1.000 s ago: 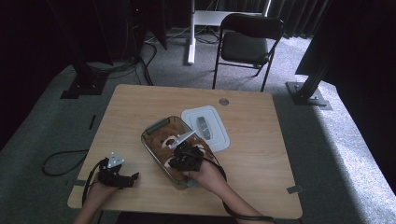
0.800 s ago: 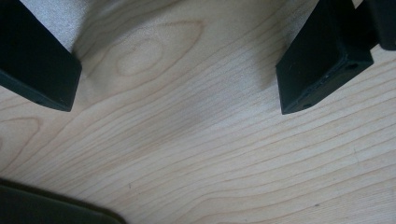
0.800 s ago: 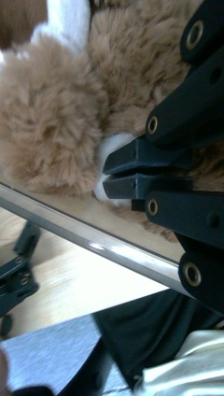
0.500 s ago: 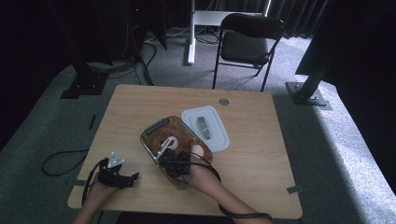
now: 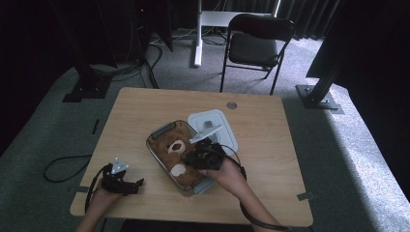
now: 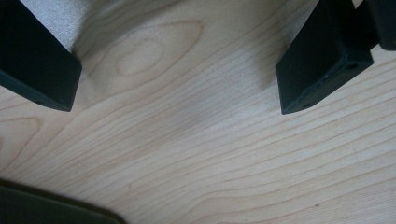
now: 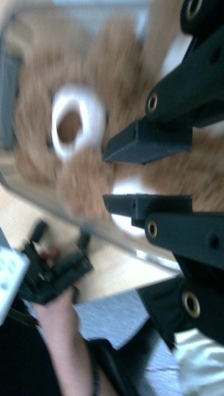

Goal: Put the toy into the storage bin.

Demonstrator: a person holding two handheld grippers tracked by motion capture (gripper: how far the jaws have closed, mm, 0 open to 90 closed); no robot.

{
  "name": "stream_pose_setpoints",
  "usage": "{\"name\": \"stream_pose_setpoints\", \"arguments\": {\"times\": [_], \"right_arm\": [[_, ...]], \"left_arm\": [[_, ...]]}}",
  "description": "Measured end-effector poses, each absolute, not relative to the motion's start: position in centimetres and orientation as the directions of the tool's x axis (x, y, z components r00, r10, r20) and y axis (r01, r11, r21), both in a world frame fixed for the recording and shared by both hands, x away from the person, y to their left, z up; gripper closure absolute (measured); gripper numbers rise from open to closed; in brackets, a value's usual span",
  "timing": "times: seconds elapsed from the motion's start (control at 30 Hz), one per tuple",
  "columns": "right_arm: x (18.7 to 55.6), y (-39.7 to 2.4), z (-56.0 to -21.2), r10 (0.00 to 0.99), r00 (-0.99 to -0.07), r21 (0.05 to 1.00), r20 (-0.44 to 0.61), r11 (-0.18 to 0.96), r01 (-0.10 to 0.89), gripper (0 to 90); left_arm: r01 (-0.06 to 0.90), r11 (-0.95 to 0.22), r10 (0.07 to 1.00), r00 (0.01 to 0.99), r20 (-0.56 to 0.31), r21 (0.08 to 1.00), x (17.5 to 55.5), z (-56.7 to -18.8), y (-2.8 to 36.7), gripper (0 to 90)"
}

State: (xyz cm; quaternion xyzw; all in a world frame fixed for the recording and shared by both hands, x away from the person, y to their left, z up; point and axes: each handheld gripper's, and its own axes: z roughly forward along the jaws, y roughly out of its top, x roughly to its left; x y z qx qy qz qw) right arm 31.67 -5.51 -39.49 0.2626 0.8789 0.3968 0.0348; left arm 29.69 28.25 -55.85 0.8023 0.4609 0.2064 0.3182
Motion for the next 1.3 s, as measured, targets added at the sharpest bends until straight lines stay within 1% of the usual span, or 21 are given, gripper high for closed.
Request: {"name": "stream_pose_setpoints", "arguments": {"times": [0.03, 0.07, 0.1, 0.13, 0.17, 0.23, 0.27, 0.33, 0.37, 0.4, 0.43, 0.5, 0.53, 0.6, 0.7, 0.8, 0.93, 1.0, 1.1, 1.17, 1.3], "right_arm": [[31.9, -6.3, -39.2, 0.511, -0.846, 0.723, 0.15, 0.527, 0.447, 69.1], [32.2, -7.3, -38.9, 0.536, -0.829, 0.729, 0.16, 0.502, 0.465, 64.1], [32.2, -7.3, -38.9, 0.536, -0.829, 0.729, 0.16, 0.502, 0.465, 64.1], [32.4, -7.8, -38.7, 0.546, -0.821, 0.731, 0.167, 0.49, 0.475, 60.4], [32.7, -9.3, -38.4, 0.57, -0.799, 0.743, 0.191, 0.448, 0.497, 55.8], [32.8, -10.3, -38.3, 0.596, -0.777, 0.75, 0.202, 0.416, 0.514, 49.1], [32.8, -10.3, -38.3, 0.596, -0.777, 0.75, 0.202, 0.416, 0.514, 49.1], [32.9, -11.4, -38.3, 0.619, -0.758, 0.752, 0.204, 0.397, 0.526, 46.0], [32.8, -11.7, -38.4, 0.624, -0.757, 0.749, 0.194, 0.404, 0.525, 47.5], [32.8, -11.9, -38.5, 0.631, -0.755, 0.749, 0.181, 0.409, 0.521, 53.3], [32.7, -12.1, -38.6, 0.635, -0.753, 0.752, 0.169, 0.411, 0.515, 63.5], [32.5, -12.4, -38.8, 0.619, -0.768, 0.754, 0.166, 0.422, 0.503, 78.3], [32.4, -12.3, -38.9, 0.618, -0.771, 0.751, 0.157, 0.432, 0.5, 83.1], [32.3, -12.1, -39.3, 0.614, -0.774, 0.739, 0.155, 0.448, 0.503, 87.4], [32.6, -11.7, -40.3, 0.621, -0.77, 0.709, 0.148, 0.476, 0.52, 88.5], [33.2, -11.3, -41.2, 0.621, -0.763, 0.694, 0.178, 0.47, 0.545, 88.7], [33.5, -10.6, -41.7, 0.629, -0.76, 0.679, 0.165, 0.486, 0.55, 89.1], [34.0, -9.9, -42.1, 0.633, -0.759, 0.663, 0.153, 0.504, 0.554, 89.1], [34.6, -9.7, -42.4, 0.628, -0.762, 0.653, 0.158, 0.512, 0.558, 89.1], [35.6, -9.3, -42.7, 0.627, -0.759, 0.63, 0.174, 0.522, 0.575, 89.2], [36.2, -8.2, -43.0, 0.632, -0.764, 0.586, 0.132, 0.572, 0.574, 89.7]], "left_arm": [[0.608, -0.372, 0.871, 0.49, 0.038, 0.701, 29.7, -55.9, 28.2, 0.5], [0.609, -0.372, 0.871, 0.489, 0.037, 0.701, 29.7, -55.8, 28.2, 0.5], [0.609, -0.372, 0.871, 0.489, 0.037, 0.701, 29.7, -55.8, 28.2, 0.5], [0.608, -0.372, 0.871, 0.49, 0.037, 0.701, 29.7, -55.9, 28.2, 0.5], [0.609, -0.372, 0.871, 0.49, 0.037, 0.701, 29.7, -55.8, 28.2, 0.5], [0.608, -0.372, 0.871, 0.49, 0.038, 0.701, 29.7, -55.9, 28.2, 0.5], [0.608, -0.372, 0.871, 0.49, 0.038, 0.701, 29.7, -55.9, 28.2, 0.5], [0.608, -0.372, 0.871, 0.49, 0.038, 0.701, 29.7, -55.9, 28.2, 0.5], [0.608, -0.372, 0.871, 0.49, 0.038, 0.701, 29.7, -55.9, 28.2, 0.5], [0.608, -0.372, 0.871, 0.49, 0.038, 0.701, 29.7, -55.9, 28.2, 0.5], [0.608, -0.372, 0.871, 0.489, 0.037, 0.701, 29.7, -55.9, 28.2, 0.5], [0.608, -0.372, 0.871, 0.49, 0.037, 0.701, 29.7, -55.9, 28.2, 0.5], [0.608, -0.372, 0.871, 0.49, 0.038, 0.701, 29.7, -55.9, 28.2, 0.5], [0.608, -0.37, 0.872, 0.489, 0.036, 0.702, 29.7, -55.9, 28.2, 0.5], [0.608, -0.374, 0.87, 0.491, 0.039, 0.7, 29.7, -55.8, 28.3, 0.5], [0.608, -0.372, 0.871, 0.49, 0.038, 0.701, 29.7, -55.9, 28.2, 0.5], [0.607, -0.373, 0.871, 0.49, 0.039, 0.701, 29.7, -55.9, 28.2, 0.5], [0.607, -0.374, 0.871, 0.49, 0.039, 0.701, 29.7, -55.9, 28.3, 0.5], [0.607, -0.373, 0.871, 0.49, 0.039, 0.702, 29.7, -55.9, 28.2, 0.5], [0.607, -0.373, 0.871, 0.489, 0.039, 0.702, 29.7, -55.9, 28.2, 0.5], [0.607, -0.372, 0.871, 0.489, 0.039, 0.703, 29.7, -55.9, 28.2, 0.5]]}}
